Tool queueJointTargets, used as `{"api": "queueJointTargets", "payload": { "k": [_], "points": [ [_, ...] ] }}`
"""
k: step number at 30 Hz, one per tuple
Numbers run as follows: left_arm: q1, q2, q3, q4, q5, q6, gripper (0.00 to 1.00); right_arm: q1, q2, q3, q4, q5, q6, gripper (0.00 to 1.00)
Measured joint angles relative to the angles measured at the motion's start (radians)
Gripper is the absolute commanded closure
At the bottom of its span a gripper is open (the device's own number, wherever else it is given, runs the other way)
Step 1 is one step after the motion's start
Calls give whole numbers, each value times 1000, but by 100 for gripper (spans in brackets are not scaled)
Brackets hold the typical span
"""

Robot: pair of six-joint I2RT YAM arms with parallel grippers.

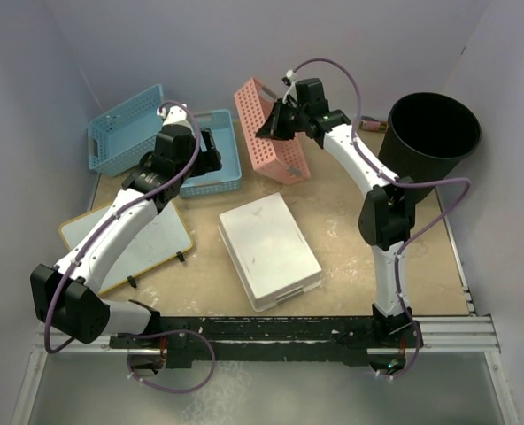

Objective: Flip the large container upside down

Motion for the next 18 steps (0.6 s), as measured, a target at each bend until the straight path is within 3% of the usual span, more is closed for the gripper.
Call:
{"api": "queueJointTargets", "payload": {
  "k": [7,11,14,18],
  "points": [
    [6,-23,0,21,13,14,24,-67,-5,-150,299,-264,273,98],
    [6,-20,0,21,38,13,24,-101,13,-183,314,-310,335,71],
    [6,-15,0,21,51,13,24,-117,26,-146,247,-288,306,57],
    [6,-2,0,23,71,13,24,-134,27,-121,178,-238,256,47]
  ]
}}
